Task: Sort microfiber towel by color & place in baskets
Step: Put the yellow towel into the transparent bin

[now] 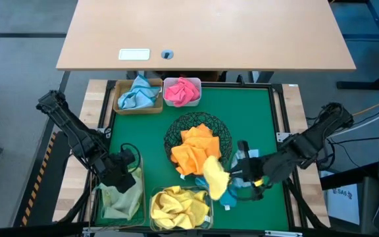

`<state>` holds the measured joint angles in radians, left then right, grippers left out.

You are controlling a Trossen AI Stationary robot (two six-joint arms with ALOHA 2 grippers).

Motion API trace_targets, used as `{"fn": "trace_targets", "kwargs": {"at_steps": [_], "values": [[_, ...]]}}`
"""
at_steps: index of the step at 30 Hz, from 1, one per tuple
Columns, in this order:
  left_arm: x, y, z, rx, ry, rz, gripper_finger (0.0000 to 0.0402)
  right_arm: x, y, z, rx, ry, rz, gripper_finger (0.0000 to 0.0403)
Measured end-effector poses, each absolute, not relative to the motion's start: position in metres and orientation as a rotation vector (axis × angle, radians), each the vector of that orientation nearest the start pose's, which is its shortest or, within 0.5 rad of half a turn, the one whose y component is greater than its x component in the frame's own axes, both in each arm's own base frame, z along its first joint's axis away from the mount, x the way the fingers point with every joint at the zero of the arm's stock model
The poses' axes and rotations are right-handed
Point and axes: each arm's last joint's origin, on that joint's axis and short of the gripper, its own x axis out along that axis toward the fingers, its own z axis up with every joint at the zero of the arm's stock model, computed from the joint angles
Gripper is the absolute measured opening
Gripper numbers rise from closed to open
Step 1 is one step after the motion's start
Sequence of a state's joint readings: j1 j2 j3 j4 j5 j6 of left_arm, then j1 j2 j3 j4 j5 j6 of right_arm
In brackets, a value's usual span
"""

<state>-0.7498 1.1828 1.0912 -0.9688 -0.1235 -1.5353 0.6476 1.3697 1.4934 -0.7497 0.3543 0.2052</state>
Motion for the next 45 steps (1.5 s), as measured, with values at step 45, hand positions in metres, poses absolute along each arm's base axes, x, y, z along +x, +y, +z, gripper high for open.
{"fn": "trace_targets", "kwargs": {"at_steps": [45], "values": [[0.163,-0.143,0.301,-0.887,1.042,0.325,0.0172,0.365,0.212,0.245,-0.151,0.809,0.631,0.0003]]}}
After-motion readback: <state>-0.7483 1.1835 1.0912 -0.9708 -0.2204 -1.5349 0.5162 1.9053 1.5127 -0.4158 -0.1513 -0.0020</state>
